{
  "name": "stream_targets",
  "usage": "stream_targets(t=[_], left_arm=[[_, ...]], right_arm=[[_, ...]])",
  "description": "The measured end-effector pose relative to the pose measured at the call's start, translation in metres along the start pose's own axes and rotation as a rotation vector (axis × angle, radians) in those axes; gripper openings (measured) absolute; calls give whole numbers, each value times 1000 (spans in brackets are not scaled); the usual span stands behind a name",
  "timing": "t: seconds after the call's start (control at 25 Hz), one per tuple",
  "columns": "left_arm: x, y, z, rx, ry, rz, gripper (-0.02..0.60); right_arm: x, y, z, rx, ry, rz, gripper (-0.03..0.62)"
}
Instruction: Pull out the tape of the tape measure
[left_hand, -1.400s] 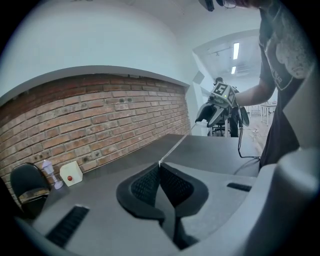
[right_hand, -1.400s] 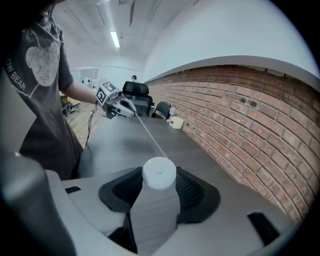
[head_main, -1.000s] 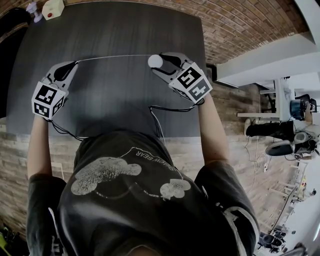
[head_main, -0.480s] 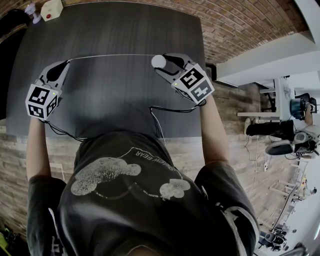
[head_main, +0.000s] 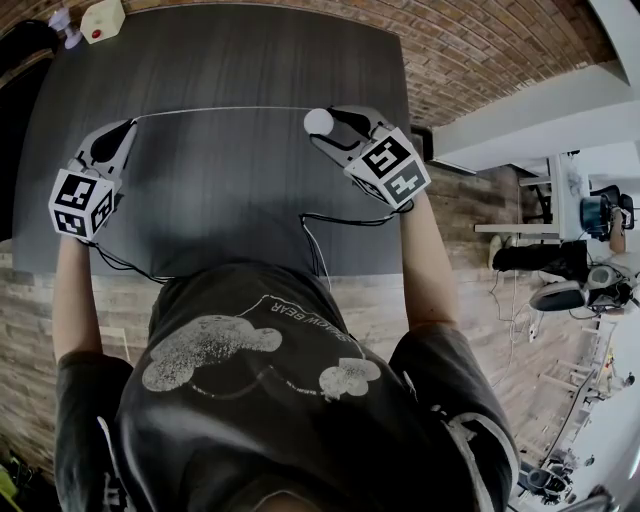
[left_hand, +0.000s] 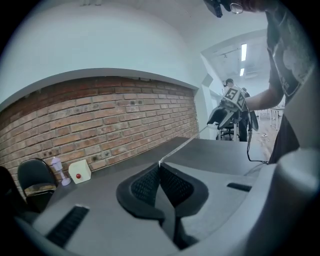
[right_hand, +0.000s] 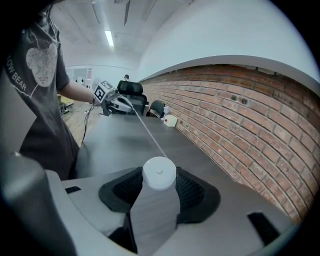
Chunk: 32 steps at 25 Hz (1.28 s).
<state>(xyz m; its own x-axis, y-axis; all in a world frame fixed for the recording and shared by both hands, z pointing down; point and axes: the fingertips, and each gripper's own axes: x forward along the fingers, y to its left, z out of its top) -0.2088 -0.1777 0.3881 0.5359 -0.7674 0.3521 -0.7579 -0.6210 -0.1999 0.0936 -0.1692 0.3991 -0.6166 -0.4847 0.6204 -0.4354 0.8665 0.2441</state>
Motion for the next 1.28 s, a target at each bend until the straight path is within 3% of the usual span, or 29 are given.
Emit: stream_targets(t=[0.32, 0.72, 1.0, 1.28], left_arm=[[11, -10, 7, -7, -17, -30, 11], [24, 3, 3, -19, -5, -10, 11], [55, 28, 9, -6, 17, 4, 11], [114, 63, 12, 43, 39, 1, 12]], right_arm=[[13, 9, 15, -26, -20, 24, 227], [33, 2, 17, -9, -17, 24, 227], [55, -29, 19, 25, -19, 7, 227], [96, -88, 11, 57, 2, -93, 227]])
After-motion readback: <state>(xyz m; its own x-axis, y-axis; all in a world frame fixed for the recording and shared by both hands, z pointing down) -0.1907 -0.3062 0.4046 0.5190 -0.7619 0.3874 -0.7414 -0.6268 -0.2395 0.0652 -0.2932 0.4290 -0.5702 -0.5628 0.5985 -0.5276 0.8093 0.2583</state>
